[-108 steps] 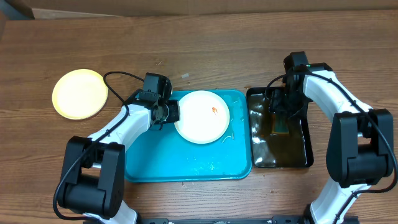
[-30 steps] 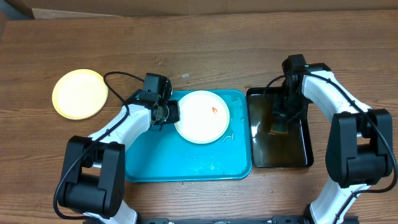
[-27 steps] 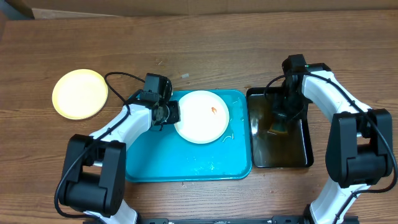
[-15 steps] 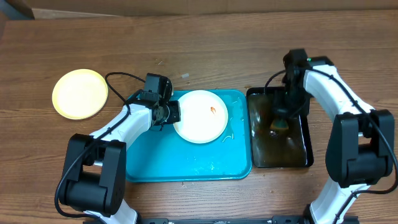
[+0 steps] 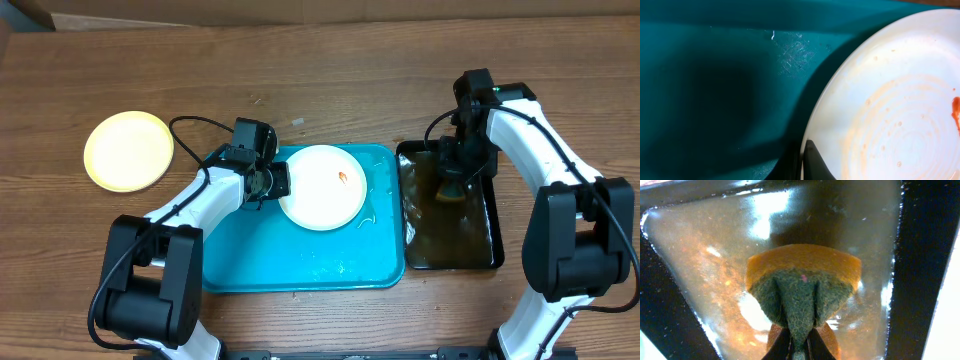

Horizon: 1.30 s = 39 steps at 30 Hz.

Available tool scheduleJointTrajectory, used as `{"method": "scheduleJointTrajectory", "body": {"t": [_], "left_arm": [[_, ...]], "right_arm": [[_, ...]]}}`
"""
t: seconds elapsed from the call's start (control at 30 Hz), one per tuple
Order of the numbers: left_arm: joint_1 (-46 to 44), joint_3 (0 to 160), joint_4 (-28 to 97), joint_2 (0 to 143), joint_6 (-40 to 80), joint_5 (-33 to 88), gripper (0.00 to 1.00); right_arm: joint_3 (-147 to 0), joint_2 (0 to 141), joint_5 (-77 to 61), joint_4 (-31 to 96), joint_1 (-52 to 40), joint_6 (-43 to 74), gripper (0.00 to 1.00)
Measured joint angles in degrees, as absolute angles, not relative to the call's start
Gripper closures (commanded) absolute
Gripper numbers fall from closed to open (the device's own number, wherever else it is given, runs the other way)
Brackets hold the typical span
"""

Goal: Clean dirty plates on tray and stack at the side
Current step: 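Grasp the sponge in the water tray with the right gripper and lift, then scrub the white plate with the sponge held in the right gripper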

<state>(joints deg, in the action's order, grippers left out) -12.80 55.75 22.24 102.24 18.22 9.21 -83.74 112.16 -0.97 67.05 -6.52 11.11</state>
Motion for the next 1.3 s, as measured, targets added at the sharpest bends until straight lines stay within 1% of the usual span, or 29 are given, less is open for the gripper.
{"method": "scheduleJointTrajectory", "body": {"t": [0.17,0.3,0.57,0.7,0.97,1.07,1.2,1.3], "left_arm": [[-12.8,55.8,22.2,102.2,18.2,9.3,0.96],[-12.8,55.8,22.2,102.2,18.2,9.3,0.96],[-12.8,55.8,22.2,102.2,18.2,9.4,0.96],[-12.8,55.8,22.2,102.2,18.2,9.4,0.96],[-12.8,55.8,22.2,102.2,18.2,9.4,0.95],[-12.8,55.8,22.2,102.2,18.2,9.4,0.95],[-12.8,55.8,22.2,102.2,18.2,9.4,0.95],[-12.8,55.8,22.2,102.2,18.2,9.4,0.95]], "right_arm": [[-83.7,112.2,0.5,67.2,-6.6,10.0,0.96],[-84.4,112.2,1.9,69.8,-6.8,9.1,0.96],[-92.1,112.2,1.3,73.9,-9.4,7.1,0.96],[-95.7,112.2,-2.1,73.9,-13.6,6.3,0.96],[-97.8,112.2,-5.9,62.7,-28.3,6.8,0.96],[-97.8,112.2,-3.1,60.6,-33.9,7.1,0.96],[-98.0,114.0,4.9,60.0,-39.8,7.3,0.96],[-98.1,116.7,9.1,59.9,-40.7,7.3,0.96]]}}
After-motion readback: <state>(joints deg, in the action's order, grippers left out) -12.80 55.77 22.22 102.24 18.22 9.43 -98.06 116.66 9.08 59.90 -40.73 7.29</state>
